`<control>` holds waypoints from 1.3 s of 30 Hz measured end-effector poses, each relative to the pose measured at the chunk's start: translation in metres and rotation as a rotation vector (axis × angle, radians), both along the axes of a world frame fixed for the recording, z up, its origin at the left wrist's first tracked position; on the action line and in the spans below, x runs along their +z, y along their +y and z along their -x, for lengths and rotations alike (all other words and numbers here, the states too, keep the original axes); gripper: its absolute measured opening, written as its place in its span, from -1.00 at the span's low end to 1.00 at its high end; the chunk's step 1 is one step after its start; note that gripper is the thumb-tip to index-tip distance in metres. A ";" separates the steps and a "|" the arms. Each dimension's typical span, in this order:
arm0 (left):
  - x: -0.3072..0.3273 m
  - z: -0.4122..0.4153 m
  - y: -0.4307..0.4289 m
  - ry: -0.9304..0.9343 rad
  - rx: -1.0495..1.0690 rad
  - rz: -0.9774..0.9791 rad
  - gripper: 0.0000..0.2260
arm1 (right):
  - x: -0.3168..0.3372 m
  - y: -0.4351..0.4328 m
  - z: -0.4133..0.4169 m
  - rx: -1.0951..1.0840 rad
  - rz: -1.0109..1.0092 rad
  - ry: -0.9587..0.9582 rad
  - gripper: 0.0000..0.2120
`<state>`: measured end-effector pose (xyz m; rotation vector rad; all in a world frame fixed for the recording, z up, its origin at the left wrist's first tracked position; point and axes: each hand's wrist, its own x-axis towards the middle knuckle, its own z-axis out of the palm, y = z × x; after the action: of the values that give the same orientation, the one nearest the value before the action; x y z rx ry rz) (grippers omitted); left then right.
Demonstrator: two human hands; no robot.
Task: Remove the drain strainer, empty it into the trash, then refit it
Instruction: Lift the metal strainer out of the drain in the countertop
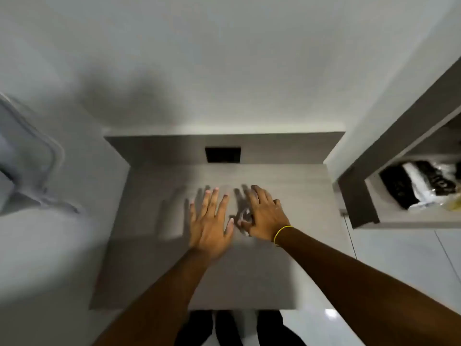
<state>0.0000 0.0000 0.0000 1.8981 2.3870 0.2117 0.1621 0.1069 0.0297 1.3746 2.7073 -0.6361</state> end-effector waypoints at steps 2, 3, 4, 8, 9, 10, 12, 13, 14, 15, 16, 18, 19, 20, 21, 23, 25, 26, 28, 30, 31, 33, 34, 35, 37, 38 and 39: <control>-0.030 -0.005 -0.015 -0.057 0.040 0.032 -0.38 | -0.020 -0.002 -0.001 0.007 0.051 -0.034 0.04; -0.046 -0.008 -0.027 -0.067 0.039 0.088 -0.37 | -0.028 -0.006 -0.005 0.004 0.062 -0.058 0.06; -0.060 -0.011 -0.038 -0.065 0.045 0.142 -0.35 | -0.035 -0.008 -0.007 0.005 0.073 -0.088 0.08; -0.092 -0.019 -0.052 -0.129 0.050 0.202 -0.37 | -0.048 -0.010 -0.009 0.025 0.103 -0.087 0.10; -0.098 -0.020 -0.051 -0.131 0.045 0.203 -0.37 | -0.049 -0.007 -0.009 0.030 0.105 -0.089 0.09; -0.101 -0.019 -0.051 -0.132 0.047 0.200 -0.36 | -0.050 -0.004 -0.008 0.033 0.112 -0.094 0.08; -0.108 -0.020 -0.051 -0.125 0.047 0.173 -0.34 | -0.051 -0.001 -0.006 0.041 0.124 -0.118 0.07; -0.111 -0.019 -0.052 -0.113 0.047 0.164 -0.34 | -0.051 0.001 -0.004 0.052 0.127 -0.128 0.07; -0.114 -0.020 -0.053 -0.111 0.050 0.152 -0.34 | -0.051 0.003 -0.003 0.061 0.126 -0.137 0.07; -0.116 -0.020 -0.053 -0.110 0.051 0.146 -0.34 | -0.050 0.006 -0.001 0.064 0.129 -0.141 0.06; -0.118 -0.019 -0.053 -0.109 0.054 0.127 -0.35 | -0.049 0.008 0.001 0.068 0.128 -0.135 0.06; -0.120 -0.019 -0.053 -0.108 0.049 0.123 -0.35 | -0.049 0.011 0.003 0.076 0.131 -0.143 0.03; -0.120 -0.019 -0.054 -0.111 0.050 0.124 -0.35 | -0.050 0.012 0.005 0.077 0.140 -0.144 0.01; -0.121 -0.019 -0.054 -0.110 0.050 0.115 -0.35 | -0.049 0.013 0.006 0.076 0.148 -0.142 -0.01; -0.121 -0.019 -0.054 -0.110 0.055 0.113 -0.35 | -0.049 0.013 0.007 0.078 0.152 -0.144 -0.04; -0.121 -0.019 -0.054 -0.113 0.059 0.111 -0.36 | -0.048 0.014 0.008 0.072 0.148 -0.146 -0.08; -0.123 -0.019 -0.055 -0.108 0.058 0.103 -0.35 | -0.047 0.014 0.007 0.079 0.142 -0.155 -0.07; -0.123 -0.019 -0.055 -0.107 0.057 0.097 -0.35 | -0.047 0.014 0.007 0.090 0.137 -0.158 -0.06; -0.123 -0.018 -0.055 -0.107 0.055 0.095 -0.35 | -0.045 0.013 0.005 0.108 0.139 -0.159 -0.01; -0.124 -0.018 -0.055 -0.109 0.053 0.091 -0.35 | -0.043 0.013 0.002 0.105 0.153 -0.142 0.03; -0.123 -0.019 -0.056 -0.111 0.052 0.087 -0.35 | -0.041 0.013 0.001 0.100 0.159 -0.132 0.03; -0.124 -0.018 -0.056 -0.118 0.050 0.071 -0.36 | -0.037 0.014 -0.005 0.079 0.165 -0.109 0.03; -0.124 -0.018 -0.057 -0.122 0.049 0.063 -0.36 | -0.035 0.015 -0.010 0.055 0.168 -0.091 0.02; -0.124 -0.018 -0.057 -0.125 0.049 0.055 -0.36 | -0.034 0.017 -0.015 0.027 0.171 -0.071 0.01; -0.124 -0.018 -0.056 -0.120 0.048 0.038 -0.36 | -0.032 0.022 -0.032 -0.030 0.172 -0.045 -0.01; -0.123 -0.018 -0.056 -0.114 0.047 0.034 -0.36 | -0.032 0.025 -0.042 -0.061 0.174 -0.045 -0.01; -0.123 -0.018 -0.056 -0.108 0.046 0.033 -0.36 | -0.033 0.028 -0.052 -0.095 0.175 -0.053 -0.01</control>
<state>0.0181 -0.0563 -0.1232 1.7722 2.3503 0.2692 0.2144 0.1353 -0.0035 1.4593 2.4901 -0.8098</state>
